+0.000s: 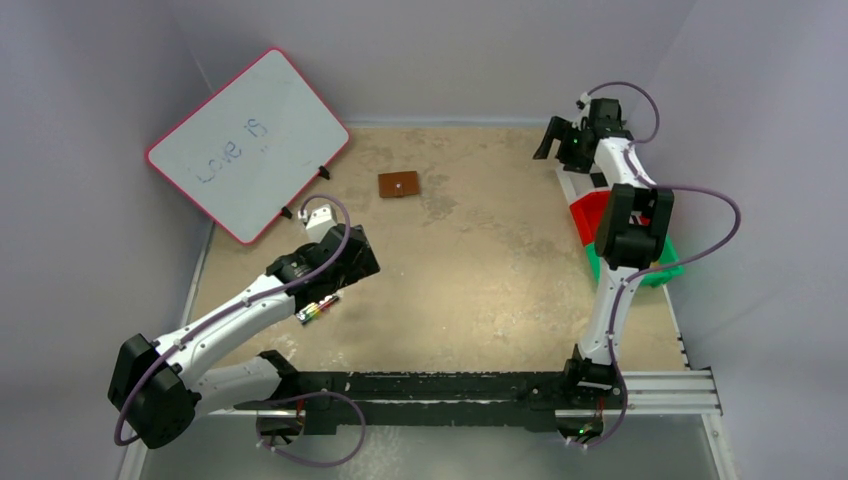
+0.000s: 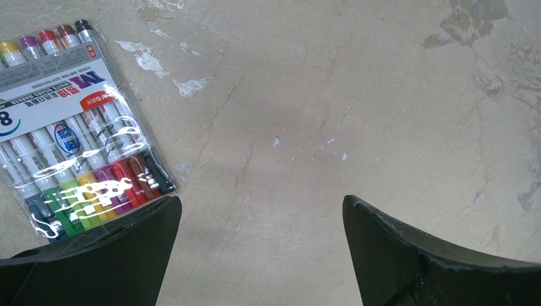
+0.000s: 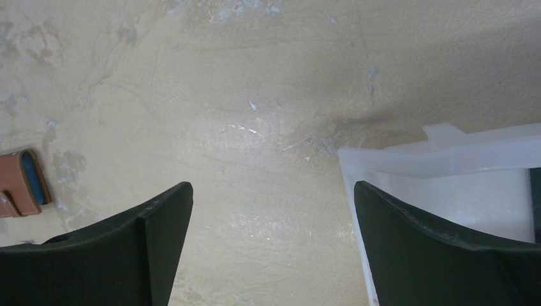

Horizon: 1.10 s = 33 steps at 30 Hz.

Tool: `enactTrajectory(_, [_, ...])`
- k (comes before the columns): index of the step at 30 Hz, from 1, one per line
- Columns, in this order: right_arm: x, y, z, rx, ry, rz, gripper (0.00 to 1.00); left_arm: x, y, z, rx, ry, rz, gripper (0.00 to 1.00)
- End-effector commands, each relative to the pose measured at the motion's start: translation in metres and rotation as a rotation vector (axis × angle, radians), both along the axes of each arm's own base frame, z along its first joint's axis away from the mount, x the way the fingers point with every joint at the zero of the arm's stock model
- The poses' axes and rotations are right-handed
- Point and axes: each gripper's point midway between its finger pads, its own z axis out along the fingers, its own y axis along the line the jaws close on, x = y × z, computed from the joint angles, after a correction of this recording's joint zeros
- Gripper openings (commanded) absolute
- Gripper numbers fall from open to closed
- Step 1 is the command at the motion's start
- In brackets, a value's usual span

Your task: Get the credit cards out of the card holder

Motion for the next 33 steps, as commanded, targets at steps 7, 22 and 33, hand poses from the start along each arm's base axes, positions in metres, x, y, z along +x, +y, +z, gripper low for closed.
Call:
enactTrajectory(7, [0.002,-0.027,0.046,-0.155,-0.074,-0.094,0.98,0.012,-0.005,0.025,-0.047,-0.074,0.022,0.98])
enactTrajectory(22, [-0.003,-0.029,0.006,-0.131,0.005,-0.145,1.0,0.011,-0.005,0.025,-0.052,-0.075,0.016,0.98])
enactTrajectory(33, [-0.003,-0.009,-0.016,-0.058,0.026,-0.033,0.99,0.008,-0.001,0.026,-0.047,-0.077,0.024,0.98])
